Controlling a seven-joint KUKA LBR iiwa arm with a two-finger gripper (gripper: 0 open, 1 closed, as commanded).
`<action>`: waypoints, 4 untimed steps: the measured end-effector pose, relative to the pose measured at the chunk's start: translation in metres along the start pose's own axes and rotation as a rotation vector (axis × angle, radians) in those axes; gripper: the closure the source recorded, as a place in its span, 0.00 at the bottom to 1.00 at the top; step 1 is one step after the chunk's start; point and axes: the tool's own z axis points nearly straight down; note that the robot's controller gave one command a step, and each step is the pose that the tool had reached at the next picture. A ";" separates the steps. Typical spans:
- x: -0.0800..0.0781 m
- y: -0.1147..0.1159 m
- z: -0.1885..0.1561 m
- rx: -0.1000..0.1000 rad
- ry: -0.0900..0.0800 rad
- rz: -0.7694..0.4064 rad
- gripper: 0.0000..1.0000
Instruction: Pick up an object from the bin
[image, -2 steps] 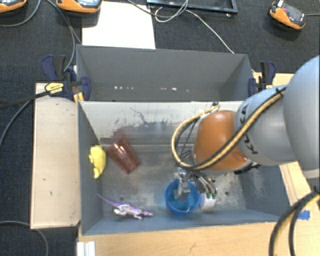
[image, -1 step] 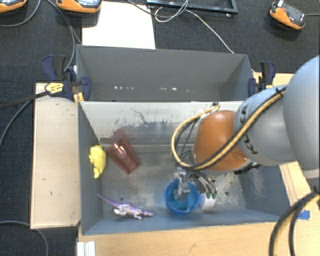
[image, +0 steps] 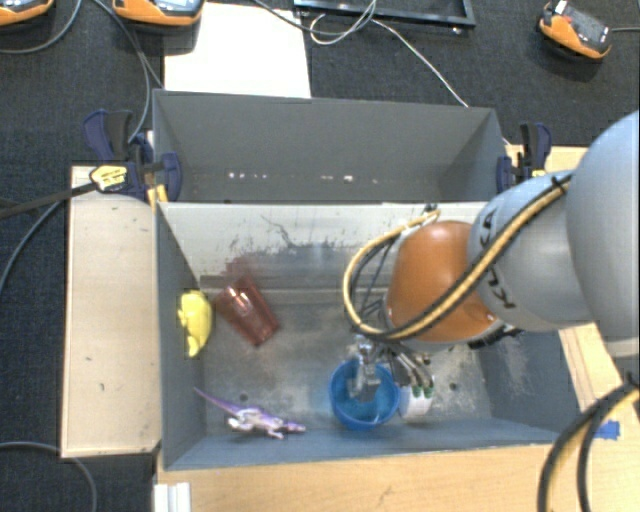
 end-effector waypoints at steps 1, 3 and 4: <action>0.000 0.000 0.000 0.000 0.000 0.001 1.00; 0.000 0.000 0.000 0.000 0.000 0.002 1.00; 0.000 0.000 0.000 0.000 0.000 0.003 1.00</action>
Offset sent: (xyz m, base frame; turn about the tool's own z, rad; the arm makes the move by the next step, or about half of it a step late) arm 0.0000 0.0000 0.0000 0.0000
